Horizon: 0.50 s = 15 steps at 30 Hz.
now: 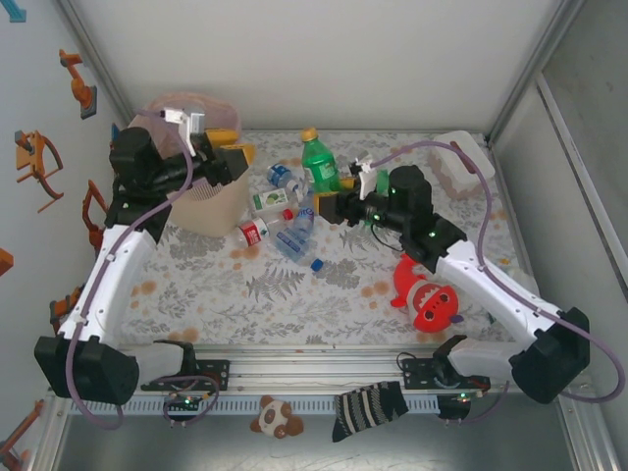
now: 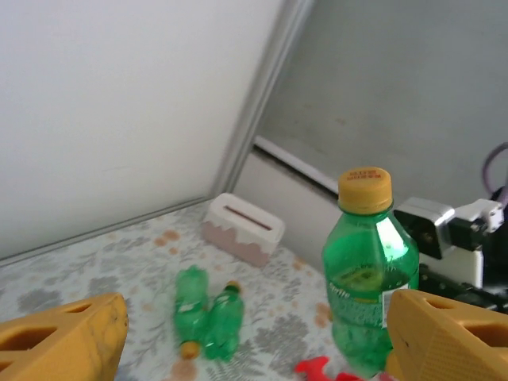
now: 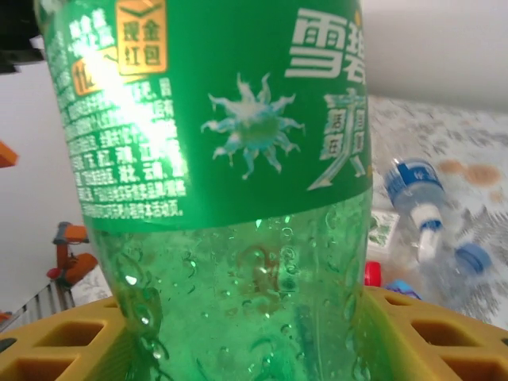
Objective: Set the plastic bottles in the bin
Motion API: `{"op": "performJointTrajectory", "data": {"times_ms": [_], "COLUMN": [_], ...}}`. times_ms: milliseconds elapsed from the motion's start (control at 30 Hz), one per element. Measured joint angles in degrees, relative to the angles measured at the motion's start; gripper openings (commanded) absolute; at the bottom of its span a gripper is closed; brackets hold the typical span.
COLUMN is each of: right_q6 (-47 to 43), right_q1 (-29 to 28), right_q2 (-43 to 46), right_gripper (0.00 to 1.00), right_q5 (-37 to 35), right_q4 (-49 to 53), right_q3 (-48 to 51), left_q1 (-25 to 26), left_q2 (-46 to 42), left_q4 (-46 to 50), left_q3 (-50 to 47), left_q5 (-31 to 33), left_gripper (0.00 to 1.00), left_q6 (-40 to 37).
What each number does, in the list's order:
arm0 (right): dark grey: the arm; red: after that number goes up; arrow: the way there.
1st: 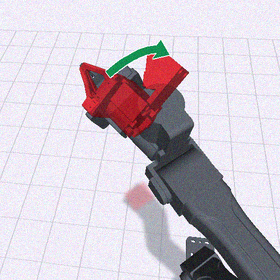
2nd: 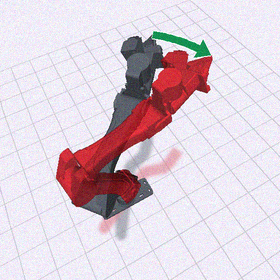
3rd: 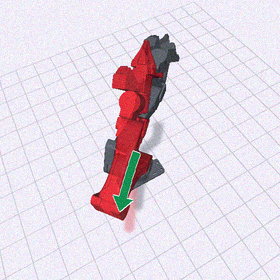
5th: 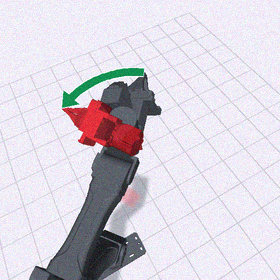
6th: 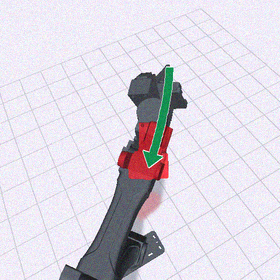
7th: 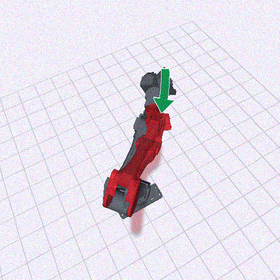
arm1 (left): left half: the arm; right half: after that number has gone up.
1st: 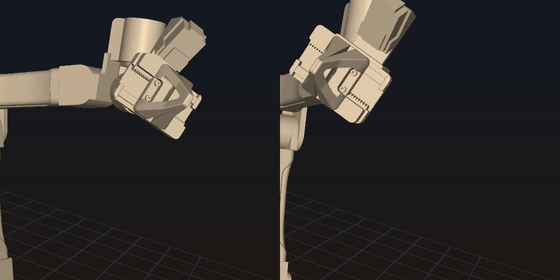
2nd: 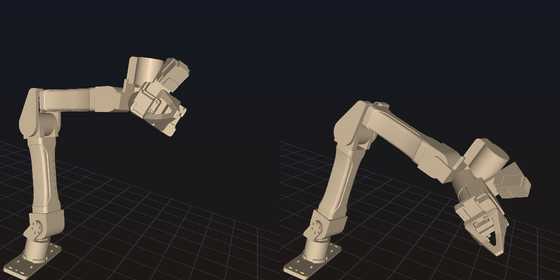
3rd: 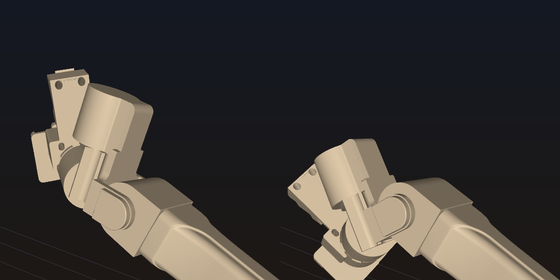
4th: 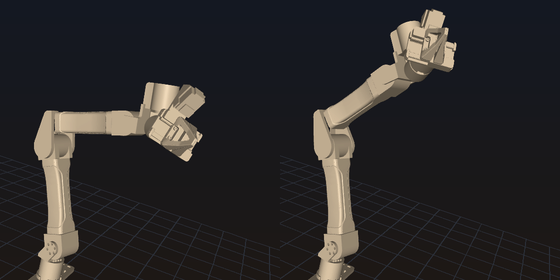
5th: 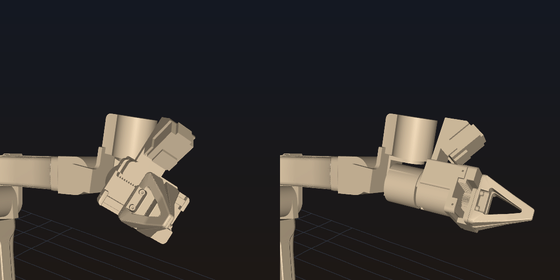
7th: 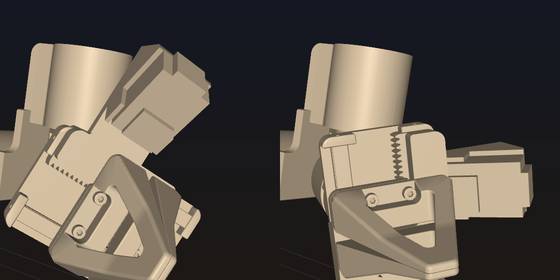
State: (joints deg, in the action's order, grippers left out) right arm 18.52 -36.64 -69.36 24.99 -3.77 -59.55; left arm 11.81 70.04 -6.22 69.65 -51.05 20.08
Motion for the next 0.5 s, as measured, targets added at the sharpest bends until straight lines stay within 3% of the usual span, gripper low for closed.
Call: {"op": "performJointTrajectory", "data": {"times_ms": [233,500], "right_q6": [-1.53,-2.1], "right_q1": [-1.84,-3.87], "right_q2": [1.84,3.58], "right_gripper": [0.45,0.45], "right_q5": [3.61,6.4], "right_q4": [-5.9,-10.27], "right_q3": [0.24,0.24], "left_q1": [9.79,18.43], "left_q2": [2.69,2.99], "left_q4": [-8.13,-9.81], "left_q3": [1.7,4.87], "left_q5": [-5.33,-7.34], "left_gripper": [0.92,0.95], "left_q6": [3.69,2.91]}}
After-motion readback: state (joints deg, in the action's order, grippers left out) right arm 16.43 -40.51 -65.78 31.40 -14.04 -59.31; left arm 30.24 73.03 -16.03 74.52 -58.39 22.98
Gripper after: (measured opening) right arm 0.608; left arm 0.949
